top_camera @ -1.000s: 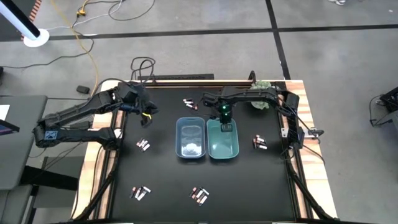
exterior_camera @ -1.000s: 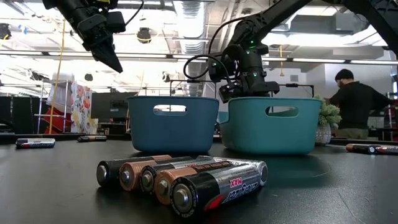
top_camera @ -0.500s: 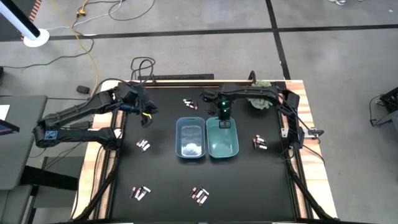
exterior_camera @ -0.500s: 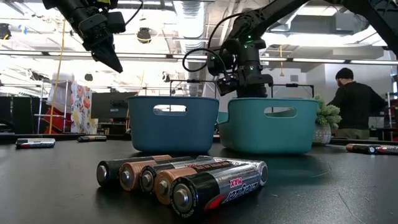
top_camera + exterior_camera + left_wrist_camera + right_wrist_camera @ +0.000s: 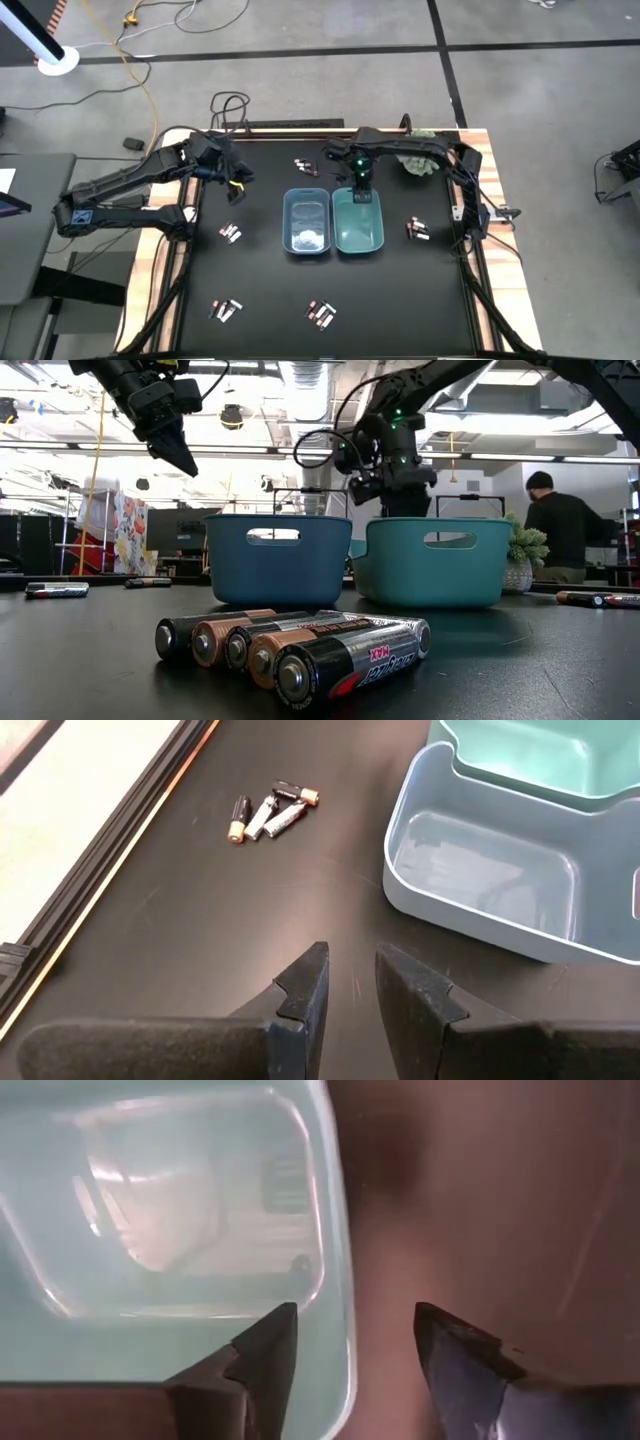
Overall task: Sort batteries
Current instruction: Put the black battery into the blue bin
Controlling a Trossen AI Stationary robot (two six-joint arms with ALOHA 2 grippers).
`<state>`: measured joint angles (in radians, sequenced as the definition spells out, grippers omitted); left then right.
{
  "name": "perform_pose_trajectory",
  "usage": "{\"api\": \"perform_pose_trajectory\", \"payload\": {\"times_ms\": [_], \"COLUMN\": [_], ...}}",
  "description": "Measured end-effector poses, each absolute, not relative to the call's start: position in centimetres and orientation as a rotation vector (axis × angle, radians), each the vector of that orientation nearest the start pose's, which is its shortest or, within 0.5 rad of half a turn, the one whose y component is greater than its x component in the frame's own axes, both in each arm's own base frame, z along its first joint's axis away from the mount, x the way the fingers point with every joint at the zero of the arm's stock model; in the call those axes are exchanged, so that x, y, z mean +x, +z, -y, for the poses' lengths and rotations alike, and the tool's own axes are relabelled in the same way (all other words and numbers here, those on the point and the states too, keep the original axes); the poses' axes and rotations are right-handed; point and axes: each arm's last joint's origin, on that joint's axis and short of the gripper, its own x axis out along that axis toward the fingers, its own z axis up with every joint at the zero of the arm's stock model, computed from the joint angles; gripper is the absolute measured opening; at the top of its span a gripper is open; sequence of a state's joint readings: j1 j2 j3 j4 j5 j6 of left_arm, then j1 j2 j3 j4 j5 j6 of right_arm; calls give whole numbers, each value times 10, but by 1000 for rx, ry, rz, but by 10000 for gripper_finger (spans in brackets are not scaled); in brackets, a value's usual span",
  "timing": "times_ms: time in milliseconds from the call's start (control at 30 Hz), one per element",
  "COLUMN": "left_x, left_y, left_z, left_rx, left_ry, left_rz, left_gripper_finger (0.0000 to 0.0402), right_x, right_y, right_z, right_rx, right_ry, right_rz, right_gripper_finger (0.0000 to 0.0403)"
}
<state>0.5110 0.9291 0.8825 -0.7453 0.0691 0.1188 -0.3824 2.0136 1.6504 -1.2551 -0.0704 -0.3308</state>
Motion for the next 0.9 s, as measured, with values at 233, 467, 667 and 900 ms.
{"api": "perform_pose_trajectory", "payload": {"times_ms": [233, 467, 667, 900], "left_x": [156, 156, 155, 156], "left_y": [295, 295, 295, 295], "left_z": [-85, -85, -85, -85], "left_rx": [-117, -197, -307, -339], "left_ry": [372, 406, 467, 558], "left_rz": [-786, -772, -749, -738], "left_gripper_finger": [80, 80, 80, 80], "right_x": [354, 325, 270, 196], "right_y": [256, 298, 336, 333], "right_z": [141, 131, 102, 54], "right_rx": [170, 268, 319, 484], "right_ry": [-42, -151, -273, -366], "right_rz": [-1588, -1561, -1301, -1115], "right_gripper_finger": [223, 208, 179, 150]}}
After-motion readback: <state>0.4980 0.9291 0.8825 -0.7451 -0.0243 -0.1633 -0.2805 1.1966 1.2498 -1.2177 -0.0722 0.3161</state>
